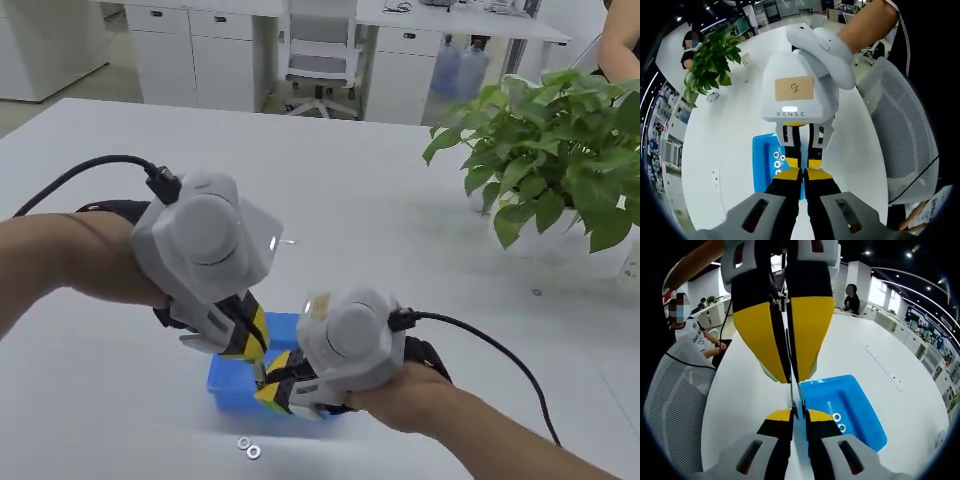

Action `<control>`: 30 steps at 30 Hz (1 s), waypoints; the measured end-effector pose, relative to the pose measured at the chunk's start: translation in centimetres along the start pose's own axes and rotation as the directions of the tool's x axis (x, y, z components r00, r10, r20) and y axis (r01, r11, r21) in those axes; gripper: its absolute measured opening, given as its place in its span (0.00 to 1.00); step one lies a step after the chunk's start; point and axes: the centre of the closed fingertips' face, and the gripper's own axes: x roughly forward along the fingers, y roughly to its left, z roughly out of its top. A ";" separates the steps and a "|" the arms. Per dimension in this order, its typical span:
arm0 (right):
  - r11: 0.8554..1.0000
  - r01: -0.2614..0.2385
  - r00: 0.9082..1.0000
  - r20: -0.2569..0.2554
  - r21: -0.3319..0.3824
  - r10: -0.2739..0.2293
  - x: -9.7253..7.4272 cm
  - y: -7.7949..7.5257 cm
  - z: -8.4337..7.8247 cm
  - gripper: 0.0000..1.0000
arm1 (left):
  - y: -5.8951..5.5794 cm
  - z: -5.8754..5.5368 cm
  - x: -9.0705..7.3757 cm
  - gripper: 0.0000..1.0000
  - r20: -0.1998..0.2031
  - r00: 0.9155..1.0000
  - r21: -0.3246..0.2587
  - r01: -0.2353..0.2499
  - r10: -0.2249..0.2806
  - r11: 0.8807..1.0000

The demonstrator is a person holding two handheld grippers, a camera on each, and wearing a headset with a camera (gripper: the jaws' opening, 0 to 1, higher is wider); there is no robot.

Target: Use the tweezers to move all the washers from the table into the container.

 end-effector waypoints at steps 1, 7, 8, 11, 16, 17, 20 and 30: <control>1.000 -0.001 1.000 -0.001 -0.001 0.001 0.1 0.1 -0.1 0.11 | -0.1 -0.1 0.1 0.06 0.000 1.000 -0.001 0.000 0.000 1.000; 1.000 -0.012 1.000 -0.008 -0.002 0.012 0.6 1.3 -0.7 0.11 | -1.3 -0.7 0.7 0.06 0.000 1.000 -0.016 0.012 -0.012 1.000; 1.000 -0.014 1.000 -0.010 -0.003 0.014 0.7 1.5 -0.8 0.11 | -1.4 -0.7 0.8 0.06 0.000 1.000 -0.018 0.014 -0.014 1.000; 1.000 -0.021 1.000 -0.015 -0.004 0.021 1.0 2.1 -1.2 0.11 | -2.0 -0.9 1.2 0.06 0.000 1.000 -0.023 0.023 -0.023 0.999; 1.000 -0.030 0.999 -0.021 -0.005 0.030 1.6 2.8 -1.7 0.11 | -2.7 -1.3 1.8 0.06 -0.001 1.000 -0.030 0.031 -0.031 0.999; 0.999 -0.031 0.999 -0.023 -0.005 0.031 1.6 2.8 -1.8 0.11 | -2.8 -1.3 1.9 0.06 0.001 0.999 -0.033 0.034 -0.034 0.999; 0.999 -0.036 0.999 -0.028 -0.004 0.036 1.9 3.1 -2.2 0.11 | -3.2 -1.6 2.2 0.06 0.003 0.999 -0.040 0.037 -0.037 0.999; 0.998 -0.052 0.998 -0.030 0.019 0.053 2.4 3.8 -3.1 0.11 | -3.9 -2.0 3.1 0.06 0.003 0.999 -0.059 0.053 -0.053 0.997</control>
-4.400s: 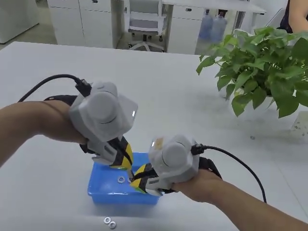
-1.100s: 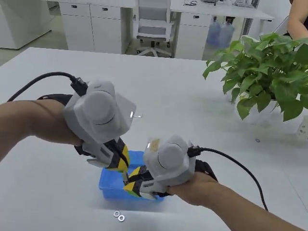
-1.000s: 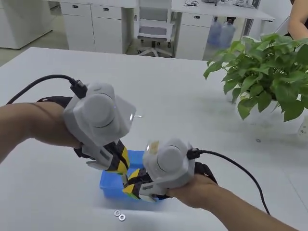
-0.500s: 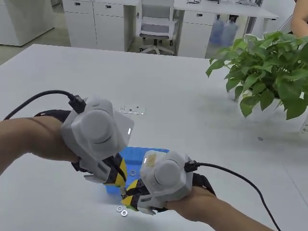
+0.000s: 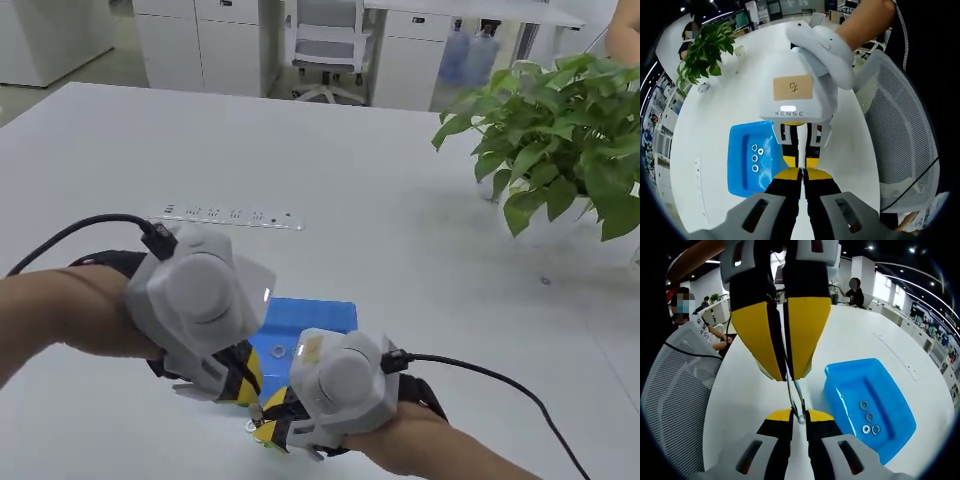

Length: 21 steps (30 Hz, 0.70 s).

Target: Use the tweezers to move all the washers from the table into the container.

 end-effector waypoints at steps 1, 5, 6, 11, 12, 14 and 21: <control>1.000 0.000 1.000 0.001 0.001 0.000 0.1 0.0 0.0 0.11 | 0.0 0.0 0.0 0.06 0.000 1.000 -0.002 0.001 -0.001 1.000; 1.000 -0.008 1.000 -0.002 0.006 0.008 0.3 0.2 -0.2 0.11 | -0.1 -0.3 0.3 0.06 -0.002 1.000 -0.008 0.007 -0.007 1.000; 1.000 -0.008 1.000 -0.002 0.005 0.008 0.4 0.2 -0.2 0.11 | -0.1 -0.3 0.3 0.06 -0.003 1.000 -0.009 0.007 -0.007 1.000; 1.000 -0.013 1.000 -0.005 0.012 0.013 0.7 0.2 -0.4 0.11 | -0.2 -0.5 0.5 0.06 -0.003 1.000 -0.013 0.013 -0.013 1.000; 1.000 -0.014 1.000 -0.005 0.014 0.014 0.7 0.2 -0.5 0.11 | -0.2 -0.6 0.6 0.06 -0.004 1.000 -0.014 0.014 -0.014 1.000; 1.000 -0.014 1.000 -0.006 0.015 0.015 0.8 0.2 -0.5 0.11 | -0.2 -0.6 0.7 0.06 -0.005 1.000 -0.014 0.015 -0.016 1.000; 1.000 -0.020 1.000 -0.008 0.020 0.021 1.0 0.3 -0.8 0.12 | -0.2 -0.8 1.0 0.06 -0.006 1.000 -0.016 0.022 -0.023 1.000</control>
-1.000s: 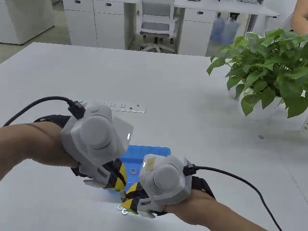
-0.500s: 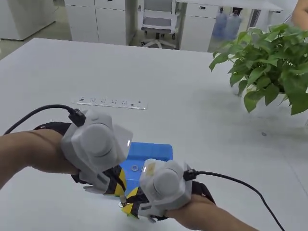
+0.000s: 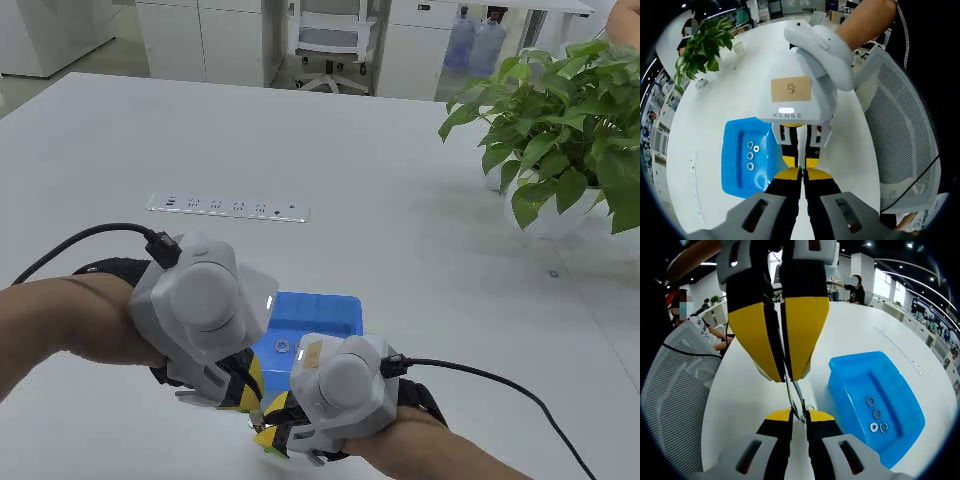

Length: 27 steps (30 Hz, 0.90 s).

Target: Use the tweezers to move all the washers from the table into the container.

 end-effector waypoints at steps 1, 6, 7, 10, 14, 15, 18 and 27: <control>1.000 -0.001 1.000 0.000 0.001 0.001 0.0 0.0 0.0 0.12 | 0.0 0.0 0.0 0.06 0.000 1.000 -0.001 0.001 -0.001 1.000; 1.000 -0.002 1.000 0.000 0.005 0.002 0.1 -0.1 -0.1 0.12 | 0.1 -0.1 0.2 0.06 0.001 1.000 -0.001 0.002 -0.002 1.000; 1.000 -0.002 1.000 0.000 0.004 0.002 0.2 -0.1 -0.2 0.12 | 0.1 -0.1 0.2 0.06 0.001 1.000 -0.002 0.002 -0.002 1.000; 1.000 -0.002 1.000 0.001 0.008 0.002 0.2 -0.1 -0.2 0.12 | 0.3 0.1 0.3 0.06 0.007 1.000 -0.004 0.002 -0.002 1.000; 1.000 -0.005 1.000 -0.001 0.013 0.005 0.2 -0.1 -0.3 0.12 | 0.3 0.2 0.3 0.06 0.012 1.000 -0.009 0.005 -0.005 1.000; 1.000 -0.004 1.000 0.000 0.014 0.004 0.2 -0.1 -0.3 0.12 | 0.4 0.2 0.3 0.06 0.013 1.000 -0.011 0.005 -0.005 1.000; 1.000 0.000 1.000 0.002 0.026 0.000 0.1 -0.1 -0.4 0.12 | 0.7 0.1 0.3 0.06 0.010 1.000 -0.014 0.002 -0.002 1.000; 0.999 0.011 1.000 0.000 0.049 -0.011 0.0 -0.3 -0.7 0.10 | 1.0 0.3 0.5 0.06 0.012 1.000 -0.011 0.003 -0.003 1.000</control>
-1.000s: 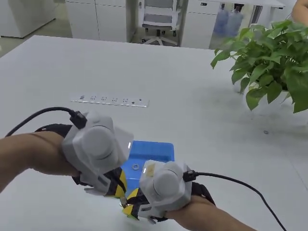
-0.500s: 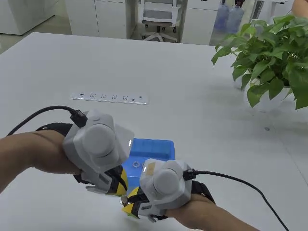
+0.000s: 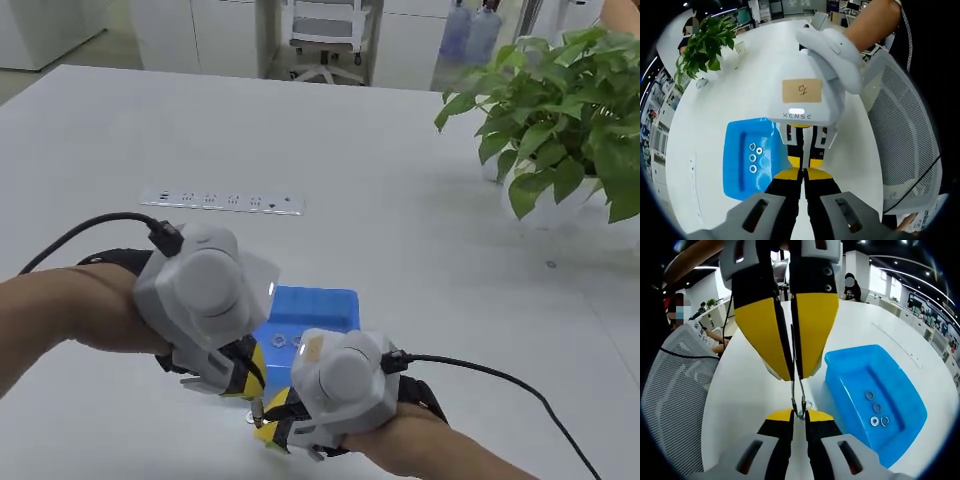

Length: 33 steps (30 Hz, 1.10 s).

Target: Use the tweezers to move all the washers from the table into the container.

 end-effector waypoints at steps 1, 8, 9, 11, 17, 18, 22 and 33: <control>1.000 0.001 1.000 0.000 0.000 -0.001 0.0 0.0 0.0 0.10 | 0.0 0.0 0.0 0.06 0.001 1.000 0.000 0.001 -0.001 1.000; 1.000 0.007 1.000 0.014 -0.005 -0.006 0.0 -0.1 0.2 0.13 | -0.1 -0.1 0.0 0.06 0.001 1.000 -0.001 0.001 -0.001 1.000; 1.000 0.005 1.000 0.016 -0.006 -0.005 0.1 0.0 0.3 0.13 | -0.1 -0.1 0.0 0.06 0.000 1.000 -0.001 0.000 0.000 1.000; 1.000 0.003 1.000 0.025 -0.007 -0.003 0.1 0.0 0.5 0.11 | -0.1 -0.1 -0.1 0.06 0.000 1.000 0.000 0.001 -0.001 1.000; 1.000 0.004 1.000 0.025 -0.008 -0.004 0.2 0.1 0.5 0.10 | -0.1 -0.2 -0.1 0.06 0.001 1.000 -0.003 0.001 -0.001 1.000; 1.000 0.006 1.000 0.025 -0.010 -0.006 0.2 0.1 0.5 0.10 | -0.1 -0.2 -0.1 0.06 0.002 1.000 -0.002 0.000 0.000 1.000; 1.000 0.007 1.000 0.025 -0.006 -0.006 0.2 0.1 0.5 0.09 | -0.2 -0.2 -0.1 0.06 0.004 1.000 -0.003 0.001 -0.001 1.000; 1.000 0.004 1.000 0.024 -0.022 -0.003 -0.1 0.4 1.0 0.09 | -0.5 0.0 -0.6 0.06 0.004 1.000 0.012 0.001 -0.001 1.000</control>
